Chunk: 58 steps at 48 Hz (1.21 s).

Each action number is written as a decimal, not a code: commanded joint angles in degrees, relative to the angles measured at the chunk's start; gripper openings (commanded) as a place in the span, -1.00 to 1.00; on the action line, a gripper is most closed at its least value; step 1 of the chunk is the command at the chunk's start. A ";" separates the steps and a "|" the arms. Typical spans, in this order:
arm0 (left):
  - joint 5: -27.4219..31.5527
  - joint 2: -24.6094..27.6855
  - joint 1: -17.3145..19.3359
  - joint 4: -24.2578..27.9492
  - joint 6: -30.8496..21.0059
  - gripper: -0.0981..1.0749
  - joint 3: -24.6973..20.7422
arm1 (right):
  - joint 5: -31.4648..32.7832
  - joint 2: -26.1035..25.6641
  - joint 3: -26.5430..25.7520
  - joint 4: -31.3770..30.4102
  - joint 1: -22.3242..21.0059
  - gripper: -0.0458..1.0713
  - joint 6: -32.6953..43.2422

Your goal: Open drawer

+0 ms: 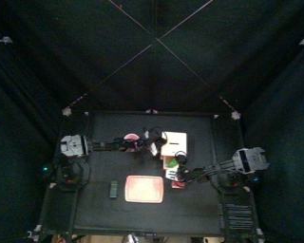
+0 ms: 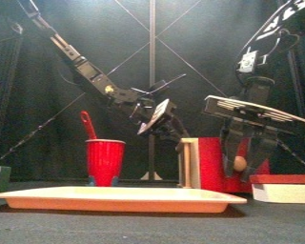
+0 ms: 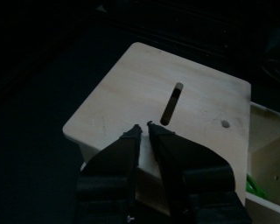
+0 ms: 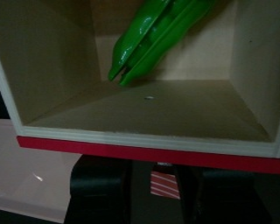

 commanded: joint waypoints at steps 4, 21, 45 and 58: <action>0.53 -0.26 0.53 -0.09 -0.09 0.21 -0.35 | -0.44 -0.35 -0.70 0.79 2.46 -0.05 -0.18; 0.53 -0.18 0.53 -0.09 -0.09 0.21 -0.35 | -0.26 -0.35 -0.97 0.79 2.72 -0.05 -0.35; 0.62 -0.18 0.62 -0.09 -0.09 0.21 -0.35 | 0.09 -0.44 -1.41 -2.11 2.90 0.18 -0.26; 0.53 -0.18 0.62 -0.09 0.09 0.21 -0.35 | 0.53 -3.43 -1.14 -0.97 4.13 0.68 -1.49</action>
